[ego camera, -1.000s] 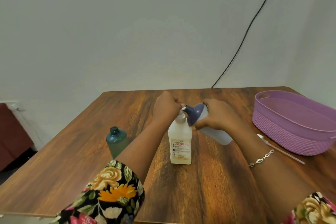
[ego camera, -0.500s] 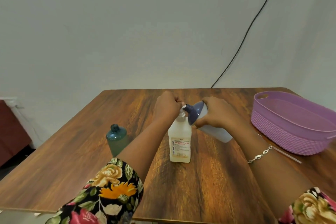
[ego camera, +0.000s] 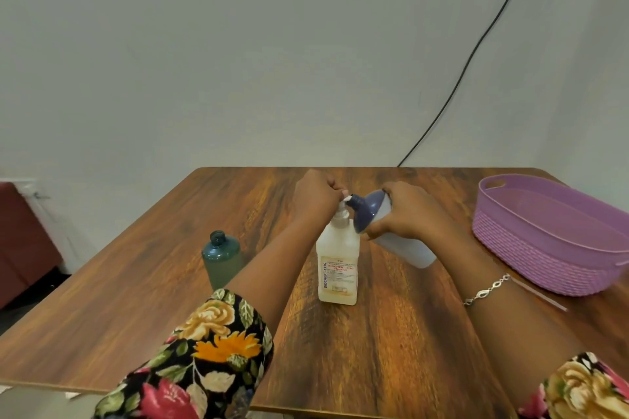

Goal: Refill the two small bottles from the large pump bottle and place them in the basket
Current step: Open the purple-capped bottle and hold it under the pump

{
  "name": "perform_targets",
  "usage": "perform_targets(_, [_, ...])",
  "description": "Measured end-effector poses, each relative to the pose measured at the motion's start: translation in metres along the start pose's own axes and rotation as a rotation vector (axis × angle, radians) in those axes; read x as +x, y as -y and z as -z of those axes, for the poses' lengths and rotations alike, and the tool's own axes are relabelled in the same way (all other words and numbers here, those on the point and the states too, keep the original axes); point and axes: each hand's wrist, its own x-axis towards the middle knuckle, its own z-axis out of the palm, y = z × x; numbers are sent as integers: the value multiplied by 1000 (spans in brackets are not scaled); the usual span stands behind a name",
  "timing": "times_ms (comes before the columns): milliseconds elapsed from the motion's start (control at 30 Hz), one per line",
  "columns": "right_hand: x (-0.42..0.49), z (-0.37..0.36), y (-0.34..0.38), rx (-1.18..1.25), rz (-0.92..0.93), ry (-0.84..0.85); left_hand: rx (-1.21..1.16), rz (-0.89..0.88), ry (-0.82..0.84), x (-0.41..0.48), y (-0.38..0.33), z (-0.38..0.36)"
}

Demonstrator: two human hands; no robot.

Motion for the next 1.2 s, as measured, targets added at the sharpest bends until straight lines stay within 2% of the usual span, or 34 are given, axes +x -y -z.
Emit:
perform_targets(333, [3, -2, -5, 1, 31, 2, 161, -69, 48, 7, -3, 4])
perform_targets(633, [5, 3, -3, 29, 40, -20, 13, -55, 12, 6, -4, 9])
perform_targets(933, [7, -5, -4, -13, 12, 5, 65, -56, 16, 4, 6, 0])
perform_targets(1200, [8, 3, -2, 30, 19, -1, 34, -101, -61, 4, 0, 3])
